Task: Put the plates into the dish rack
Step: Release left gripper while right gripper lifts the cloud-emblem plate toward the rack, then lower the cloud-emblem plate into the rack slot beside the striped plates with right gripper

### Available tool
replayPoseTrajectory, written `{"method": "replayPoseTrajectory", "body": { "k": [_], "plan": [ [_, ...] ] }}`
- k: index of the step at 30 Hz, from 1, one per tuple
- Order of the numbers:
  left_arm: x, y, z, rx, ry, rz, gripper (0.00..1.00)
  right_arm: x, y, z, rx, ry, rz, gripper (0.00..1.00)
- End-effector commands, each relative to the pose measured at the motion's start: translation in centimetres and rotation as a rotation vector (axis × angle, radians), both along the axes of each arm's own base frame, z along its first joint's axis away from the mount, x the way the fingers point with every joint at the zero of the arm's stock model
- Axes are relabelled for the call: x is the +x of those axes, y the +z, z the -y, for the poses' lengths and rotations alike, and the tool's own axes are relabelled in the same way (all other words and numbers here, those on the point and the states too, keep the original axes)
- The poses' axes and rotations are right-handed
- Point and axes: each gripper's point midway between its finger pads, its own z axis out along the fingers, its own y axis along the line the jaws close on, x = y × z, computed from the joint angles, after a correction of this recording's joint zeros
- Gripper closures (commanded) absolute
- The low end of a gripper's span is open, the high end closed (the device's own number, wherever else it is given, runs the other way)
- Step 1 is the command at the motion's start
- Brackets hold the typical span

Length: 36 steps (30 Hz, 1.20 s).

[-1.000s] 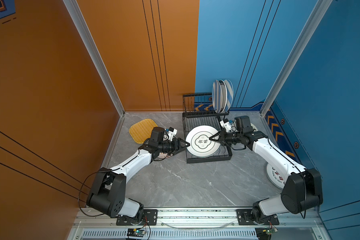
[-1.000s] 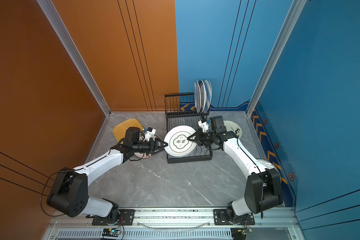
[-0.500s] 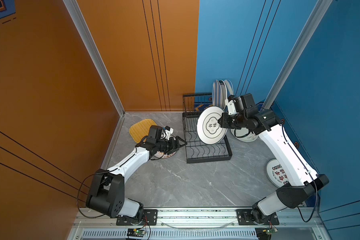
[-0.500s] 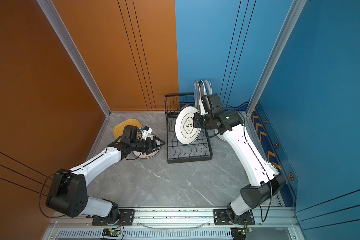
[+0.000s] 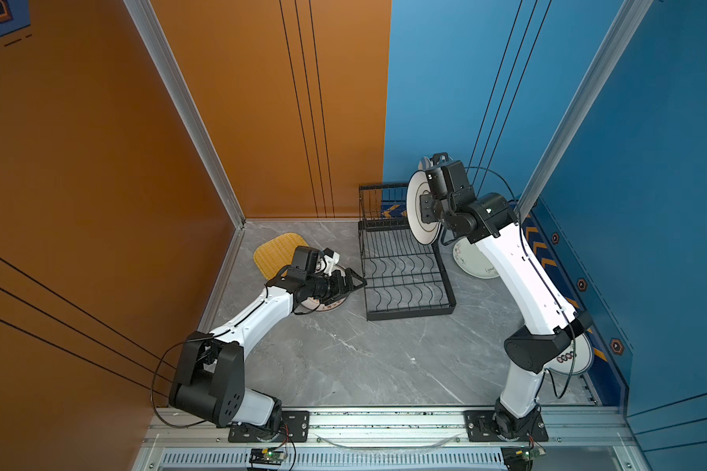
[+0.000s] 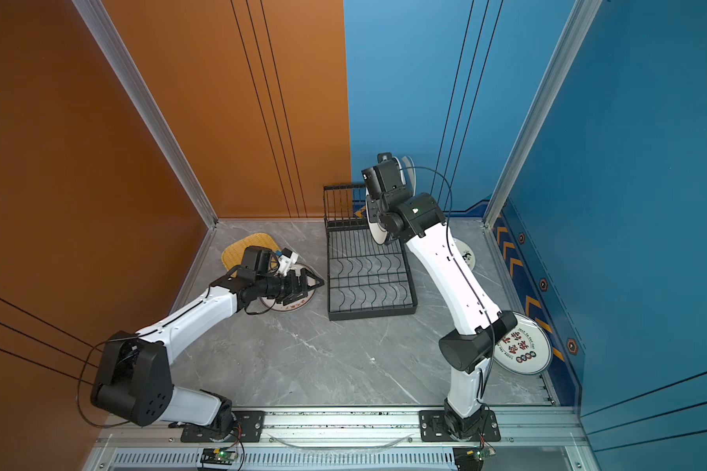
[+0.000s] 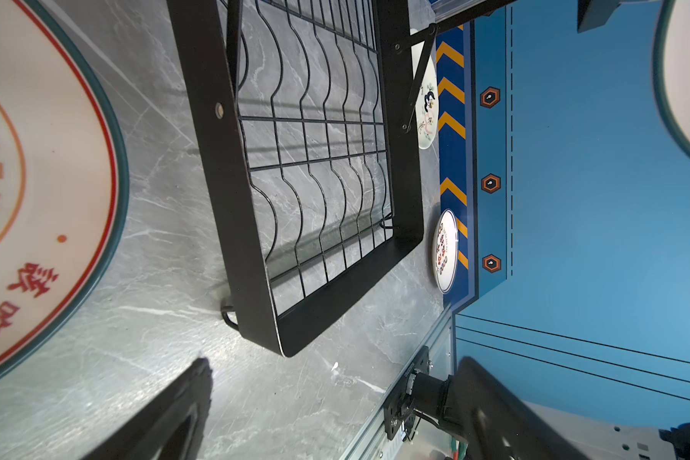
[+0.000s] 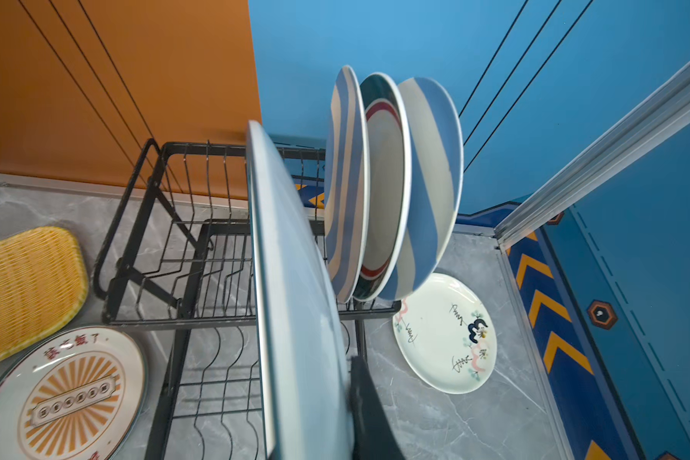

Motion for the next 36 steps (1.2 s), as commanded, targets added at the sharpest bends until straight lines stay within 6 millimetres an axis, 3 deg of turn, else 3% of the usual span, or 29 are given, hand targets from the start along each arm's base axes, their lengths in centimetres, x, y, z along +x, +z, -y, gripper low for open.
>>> {"method": "replayPoseTrajectory", "body": {
  "k": [1, 11, 24, 36],
  "plan": [
    [-0.1, -1.2, -0.5, 0.038, -0.001, -0.011, 0.02, 1.5, 4.6, 0.8, -0.017, -0.077, 0.187, 1.0],
    [-0.2, -1.7, -0.8, 0.05, 0.001, -0.012, 0.01, 4.3, 6.0, -0.2, -0.059, -0.108, 0.31, 1.0],
    [-0.1, -2.2, -1.0, 0.06, 0.006, -0.02, 0.02, 8.7, 3.3, -0.4, -0.098, -0.116, 0.317, 1.0],
    [-0.4, -2.5, -1.2, 0.07, 0.022, -0.027, 0.02, 10.4, 1.9, 0.0, -0.111, -0.117, 0.309, 1.0]
  ]
}}
